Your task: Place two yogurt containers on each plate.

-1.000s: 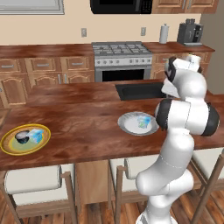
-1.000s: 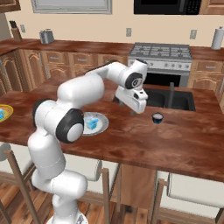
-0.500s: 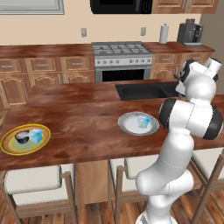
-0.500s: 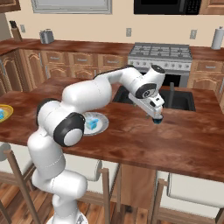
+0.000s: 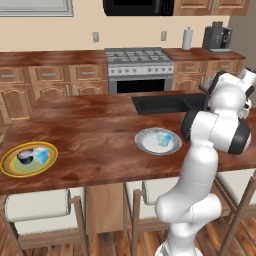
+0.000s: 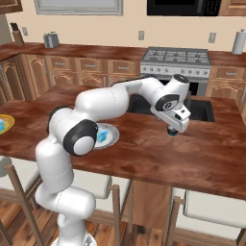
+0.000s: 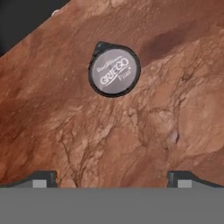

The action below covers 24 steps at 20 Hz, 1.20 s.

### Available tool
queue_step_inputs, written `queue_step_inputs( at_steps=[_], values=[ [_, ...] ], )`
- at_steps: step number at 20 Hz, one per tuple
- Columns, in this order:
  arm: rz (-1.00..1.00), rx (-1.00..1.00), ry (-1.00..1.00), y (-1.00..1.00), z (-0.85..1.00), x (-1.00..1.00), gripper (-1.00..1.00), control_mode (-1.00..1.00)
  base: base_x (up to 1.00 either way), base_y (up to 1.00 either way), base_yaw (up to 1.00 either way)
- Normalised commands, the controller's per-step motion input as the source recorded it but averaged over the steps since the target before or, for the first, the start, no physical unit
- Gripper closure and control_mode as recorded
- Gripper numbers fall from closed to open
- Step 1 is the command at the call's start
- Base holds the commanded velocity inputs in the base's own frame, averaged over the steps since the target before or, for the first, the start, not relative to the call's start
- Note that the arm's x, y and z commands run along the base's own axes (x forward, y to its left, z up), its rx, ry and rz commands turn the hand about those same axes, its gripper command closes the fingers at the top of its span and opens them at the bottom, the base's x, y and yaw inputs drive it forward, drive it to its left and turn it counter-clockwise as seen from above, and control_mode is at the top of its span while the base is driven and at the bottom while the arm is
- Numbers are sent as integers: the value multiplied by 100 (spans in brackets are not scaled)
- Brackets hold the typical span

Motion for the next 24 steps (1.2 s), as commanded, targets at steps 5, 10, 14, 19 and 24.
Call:
queue_step_inputs(
  at_steps=[5,10,14,19,24],
  values=[
    [0,-8,0,-29,-18,9,-100,-100,0,0,0],
    [0,-1,0,-10,-22,29,-100,-100,0,0,0],
    [1,0,0,-1,-24,30,-100,-100,0,0,0],
    [0,0,-1,-4,-11,23,-100,-100,0,0,0],
    [0,0,0,-6,-8,23,-100,-100,0,0,0]
  ],
)
